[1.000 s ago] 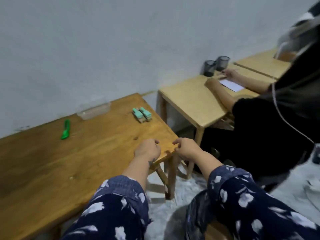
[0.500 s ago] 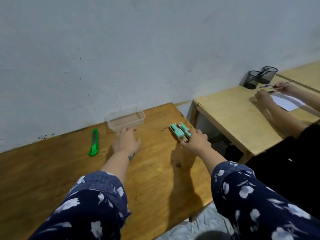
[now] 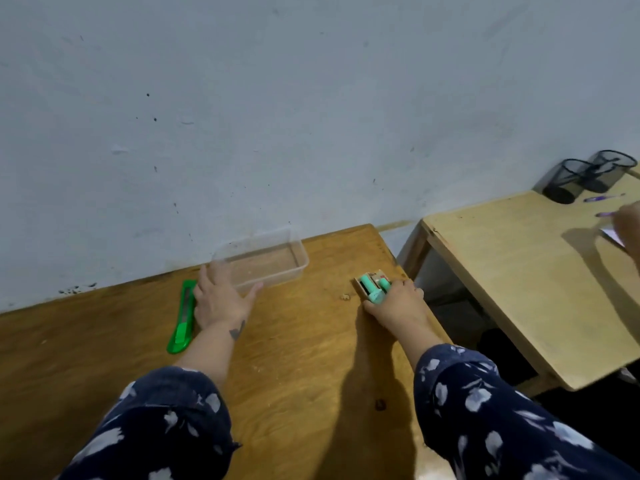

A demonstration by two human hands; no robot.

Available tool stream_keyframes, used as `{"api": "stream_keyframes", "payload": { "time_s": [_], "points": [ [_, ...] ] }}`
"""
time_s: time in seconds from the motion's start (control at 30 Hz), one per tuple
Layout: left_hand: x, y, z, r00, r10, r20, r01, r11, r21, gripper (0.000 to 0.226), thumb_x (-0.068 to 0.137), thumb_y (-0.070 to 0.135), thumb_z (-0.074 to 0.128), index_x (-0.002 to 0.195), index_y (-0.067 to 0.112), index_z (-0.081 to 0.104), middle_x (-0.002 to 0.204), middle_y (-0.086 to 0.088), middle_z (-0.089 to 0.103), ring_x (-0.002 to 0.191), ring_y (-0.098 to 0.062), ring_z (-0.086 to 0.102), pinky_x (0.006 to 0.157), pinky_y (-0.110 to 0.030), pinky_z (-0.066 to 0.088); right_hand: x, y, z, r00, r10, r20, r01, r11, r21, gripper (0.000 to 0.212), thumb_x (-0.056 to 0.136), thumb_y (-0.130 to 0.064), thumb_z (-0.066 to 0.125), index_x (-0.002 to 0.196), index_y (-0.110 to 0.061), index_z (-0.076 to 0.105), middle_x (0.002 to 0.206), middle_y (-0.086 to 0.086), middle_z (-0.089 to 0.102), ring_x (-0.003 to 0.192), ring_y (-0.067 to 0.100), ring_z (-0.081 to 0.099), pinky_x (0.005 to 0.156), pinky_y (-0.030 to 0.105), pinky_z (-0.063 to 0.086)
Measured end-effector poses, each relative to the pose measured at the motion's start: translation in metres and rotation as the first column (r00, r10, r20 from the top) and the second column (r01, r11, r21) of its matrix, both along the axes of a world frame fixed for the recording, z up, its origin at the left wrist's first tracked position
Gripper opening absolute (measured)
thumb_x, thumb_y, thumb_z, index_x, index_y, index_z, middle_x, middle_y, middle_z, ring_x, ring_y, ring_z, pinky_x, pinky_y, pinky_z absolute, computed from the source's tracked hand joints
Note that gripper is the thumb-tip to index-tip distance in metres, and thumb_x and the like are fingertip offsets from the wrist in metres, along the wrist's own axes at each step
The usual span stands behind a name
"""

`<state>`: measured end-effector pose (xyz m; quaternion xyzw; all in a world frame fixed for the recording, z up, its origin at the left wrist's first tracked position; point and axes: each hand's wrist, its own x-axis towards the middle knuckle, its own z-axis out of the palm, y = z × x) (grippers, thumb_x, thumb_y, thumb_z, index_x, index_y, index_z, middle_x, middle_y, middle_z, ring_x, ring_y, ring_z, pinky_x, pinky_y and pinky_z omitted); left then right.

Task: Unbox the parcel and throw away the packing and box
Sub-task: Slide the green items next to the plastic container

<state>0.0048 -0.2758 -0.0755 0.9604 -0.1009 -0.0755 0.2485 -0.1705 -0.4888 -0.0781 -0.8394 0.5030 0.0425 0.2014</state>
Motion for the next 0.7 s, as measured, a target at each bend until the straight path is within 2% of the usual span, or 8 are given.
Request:
{"api": "stream_keyframes", "payload": {
  "time_s": [0.13,0.27,0.33,0.43,0.53,0.7],
  "points": [
    [0.009,-0.009,-0.002,0.998,0.040,-0.052,-0.044,0.996,-0.071,0.102,0.079,0.054,0.068,0.153,0.014,0.011,0.158,-0.012,0.020,0.142,-0.034,0.025,0.106,-0.049,0.035,0.054,-0.017,0.021,0.983,0.159,0.089,-0.155,0.987,-0.048,0.077,0.075,-0.054,0.065,0.136,-0.014,0.042,0.132,0.010,0.049,0.122,0.030,0.043,0.101,0.043,0.041],
    [0.008,-0.016,-0.004,0.995,0.052,-0.090,-0.064,0.988,-0.143,0.096,0.079,0.051,0.070,0.152,0.024,0.014,0.153,-0.008,0.033,0.133,-0.032,0.041,0.095,-0.045,0.045,0.116,-0.018,0.053,0.862,0.458,0.217,-0.452,0.888,-0.081,0.073,0.074,-0.044,0.070,0.136,-0.018,0.043,0.129,0.006,0.051,0.118,0.027,0.045,0.097,0.038,0.040],
    [0.008,-0.017,-0.005,0.991,0.094,-0.091,-0.107,0.982,-0.157,0.095,0.078,0.050,0.071,0.152,0.028,0.014,0.153,-0.005,0.033,0.130,-0.030,0.045,0.087,-0.039,0.047,0.148,-0.009,0.060,0.775,0.615,0.144,-0.608,0.788,-0.092,0.073,0.073,-0.042,0.072,0.136,-0.020,0.043,0.129,0.006,0.051,0.118,0.026,0.045,0.098,0.040,0.043],
    [0.006,-0.018,-0.005,0.987,0.139,-0.084,-0.151,0.978,-0.146,0.093,0.078,0.049,0.071,0.152,0.029,0.018,0.154,-0.001,0.033,0.129,-0.028,0.047,0.082,-0.032,0.046,0.184,0.016,0.056,0.612,0.789,-0.063,-0.789,0.603,-0.114,0.071,0.072,-0.046,0.071,0.134,-0.022,0.046,0.126,0.004,0.053,0.115,0.026,0.047,0.095,0.040,0.044],
    [0.009,-0.016,-0.008,0.984,0.154,-0.092,-0.166,0.976,-0.140,0.097,0.078,0.052,0.071,0.153,0.026,0.016,0.154,0.001,0.033,0.130,-0.026,0.047,0.088,-0.035,0.047,0.207,0.042,0.039,0.517,0.843,-0.149,-0.856,0.510,-0.086,0.063,0.071,-0.044,0.071,0.126,-0.021,0.052,0.119,0.004,0.057,0.109,0.025,0.051,0.091,0.037,0.045],
    [0.012,-0.013,-0.011,0.984,0.139,-0.109,-0.160,0.962,-0.221,0.093,0.077,0.048,0.074,0.151,0.028,0.022,0.146,0.003,0.042,0.125,-0.021,0.050,0.088,-0.032,0.044,0.223,0.069,0.018,0.563,0.827,0.000,-0.822,0.559,0.110,0.053,0.071,-0.023,0.074,0.120,-0.020,0.055,0.117,0.003,0.062,0.104,0.024,0.058,0.092,0.040,0.049]
  ]
}}
